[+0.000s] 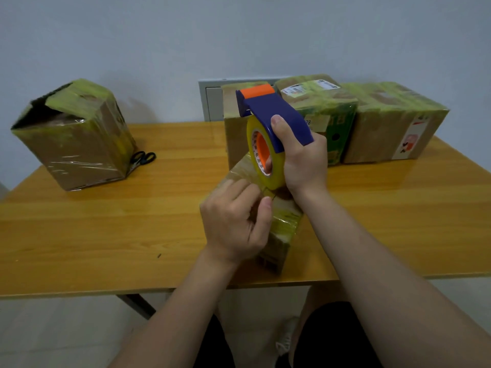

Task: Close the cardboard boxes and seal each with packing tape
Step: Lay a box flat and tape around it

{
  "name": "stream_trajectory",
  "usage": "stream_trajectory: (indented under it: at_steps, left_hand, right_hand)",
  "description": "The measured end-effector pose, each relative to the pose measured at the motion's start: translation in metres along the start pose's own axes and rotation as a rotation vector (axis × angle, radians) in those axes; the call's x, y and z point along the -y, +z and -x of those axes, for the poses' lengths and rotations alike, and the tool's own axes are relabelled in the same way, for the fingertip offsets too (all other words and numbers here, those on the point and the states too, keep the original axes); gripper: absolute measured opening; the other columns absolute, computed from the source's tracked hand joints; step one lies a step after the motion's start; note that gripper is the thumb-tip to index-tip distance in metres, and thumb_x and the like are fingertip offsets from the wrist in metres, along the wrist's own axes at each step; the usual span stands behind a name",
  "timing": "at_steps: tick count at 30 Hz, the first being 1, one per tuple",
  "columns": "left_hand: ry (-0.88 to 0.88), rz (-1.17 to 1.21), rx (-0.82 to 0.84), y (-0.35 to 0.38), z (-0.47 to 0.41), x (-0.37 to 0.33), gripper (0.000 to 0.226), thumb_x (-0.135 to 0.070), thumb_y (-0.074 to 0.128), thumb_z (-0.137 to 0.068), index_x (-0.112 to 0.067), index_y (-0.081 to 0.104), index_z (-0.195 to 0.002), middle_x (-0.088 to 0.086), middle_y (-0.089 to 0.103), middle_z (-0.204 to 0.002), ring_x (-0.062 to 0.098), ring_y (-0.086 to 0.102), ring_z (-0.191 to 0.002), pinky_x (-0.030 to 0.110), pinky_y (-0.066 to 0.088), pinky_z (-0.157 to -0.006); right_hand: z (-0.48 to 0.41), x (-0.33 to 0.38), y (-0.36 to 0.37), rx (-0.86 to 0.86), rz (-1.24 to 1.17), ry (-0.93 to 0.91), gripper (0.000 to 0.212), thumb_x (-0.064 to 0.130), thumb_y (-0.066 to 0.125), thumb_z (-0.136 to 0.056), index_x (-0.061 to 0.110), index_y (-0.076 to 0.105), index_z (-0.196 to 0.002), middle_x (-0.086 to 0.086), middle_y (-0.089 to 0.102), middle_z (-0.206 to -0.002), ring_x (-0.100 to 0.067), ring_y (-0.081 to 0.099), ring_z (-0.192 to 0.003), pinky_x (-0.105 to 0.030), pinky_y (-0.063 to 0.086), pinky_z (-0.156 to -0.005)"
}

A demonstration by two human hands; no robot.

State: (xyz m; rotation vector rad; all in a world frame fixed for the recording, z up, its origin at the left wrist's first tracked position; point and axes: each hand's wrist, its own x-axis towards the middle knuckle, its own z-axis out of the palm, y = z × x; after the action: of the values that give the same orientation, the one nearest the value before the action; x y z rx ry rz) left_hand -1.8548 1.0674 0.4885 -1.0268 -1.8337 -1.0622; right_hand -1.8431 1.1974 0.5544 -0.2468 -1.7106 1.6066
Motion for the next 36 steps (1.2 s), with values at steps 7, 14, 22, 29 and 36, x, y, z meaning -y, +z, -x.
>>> stream_trajectory:
  at_steps: [7, 14, 22, 29, 36]
  left_hand:
    - [-0.253, 0.043, -0.054, -0.015, -0.011, 0.032, 0.048, -0.028, 0.047, -0.103, -0.010, 0.072, -0.066, 0.000, 0.067, -0.068, 0.021, 0.062, -0.064, 0.043, 0.045, -0.054]
    - [-0.804, 0.477, -0.244, 0.000, 0.009, 0.032, 0.030, -0.008, 0.048, -0.099, -0.007, 0.078, -0.100, -0.003, 0.078, -0.099, 0.009, 0.071, -0.100, 0.029, 0.057, -0.084]
    - [-0.989, 0.514, -0.054, -0.021, -0.002, 0.011, 0.047, -0.003, 0.028, -0.109, -0.008, 0.074, -0.119, -0.028, 0.071, -0.086, -0.025, 0.060, -0.090, -0.001, 0.042, -0.078]
    - [-1.041, 0.436, 0.339, -0.038, -0.041, 0.033, 0.036, -0.008, 0.045, -0.105, -0.023, 0.076, -0.094, -0.018, 0.073, -0.077, -0.004, 0.068, -0.085, 0.003, 0.046, -0.067]
    - [-1.281, 0.730, 0.632, -0.042, -0.041, 0.050, 0.024, -0.022, 0.048, -0.109, -0.026, 0.071, -0.115, -0.007, 0.080, -0.106, 0.005, 0.076, -0.085, 0.020, 0.058, -0.073]
  right_hand:
    - [0.005, 0.005, -0.001, -0.006, -0.023, 0.005, 0.018, 0.036, 0.068, -0.096, 0.021, 0.071, -0.087, 0.010, 0.070, -0.068, -0.004, 0.068, -0.064, -0.015, 0.049, -0.055]
    - [0.004, 0.005, -0.002, 0.007, -0.050, 0.026, 0.016, 0.033, 0.066, -0.098, 0.024, 0.070, -0.086, 0.009, 0.071, -0.069, -0.005, 0.068, -0.063, -0.017, 0.051, -0.054]
    - [0.005, 0.007, -0.001, 0.005, -0.052, 0.053, 0.024, 0.035, 0.066, -0.098, 0.012, 0.071, -0.103, 0.005, 0.072, -0.079, -0.004, 0.070, -0.067, -0.014, 0.050, -0.054]
    - [0.007, 0.009, -0.002, 0.006, -0.054, 0.062, 0.024, 0.032, 0.064, -0.099, 0.009, 0.070, -0.103, 0.007, 0.071, -0.075, -0.003, 0.068, -0.063, -0.013, 0.049, -0.051]
    - [0.006, 0.010, -0.001, 0.015, -0.053, 0.055, 0.014, 0.031, 0.065, -0.098, 0.020, 0.070, -0.091, 0.012, 0.071, -0.067, -0.004, 0.068, -0.061, -0.014, 0.049, -0.050]
